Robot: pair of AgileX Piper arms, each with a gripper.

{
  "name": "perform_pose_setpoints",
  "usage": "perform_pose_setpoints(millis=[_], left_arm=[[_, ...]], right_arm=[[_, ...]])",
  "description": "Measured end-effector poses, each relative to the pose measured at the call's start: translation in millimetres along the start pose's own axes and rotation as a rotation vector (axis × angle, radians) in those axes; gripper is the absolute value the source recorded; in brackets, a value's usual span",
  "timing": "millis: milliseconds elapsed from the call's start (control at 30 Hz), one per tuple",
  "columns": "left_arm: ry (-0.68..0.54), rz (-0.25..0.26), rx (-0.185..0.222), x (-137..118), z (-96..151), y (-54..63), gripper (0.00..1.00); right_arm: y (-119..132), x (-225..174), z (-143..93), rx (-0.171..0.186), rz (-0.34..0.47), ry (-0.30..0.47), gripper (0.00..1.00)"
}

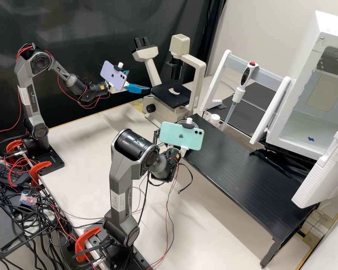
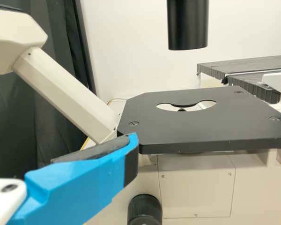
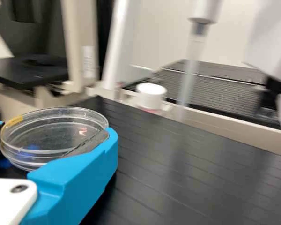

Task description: Move the petri dish to the incubator

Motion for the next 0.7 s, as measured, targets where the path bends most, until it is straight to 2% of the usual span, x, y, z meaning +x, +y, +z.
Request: perform_pose_setpoints(millis=[433, 567, 700], left_arm=[[0.0, 0.0, 0.0, 0.0, 0.0, 0.0, 1.0], [0.0, 0.0, 0.0, 0.0, 0.0, 0.0, 1.0], [0.0, 0.0, 0.0, 0.0, 0.0, 0.0, 1.0]], right_arm=[[52.3, -23.1, 60.0, -0.004, 0.193, -0.226, 0.0], [73.1, -29.3, 79.4, -0.013, 0.258, -0.286, 0.0], [90.6, -31.3, 89.3, -0.024, 0.299, -0.325, 0.0]])
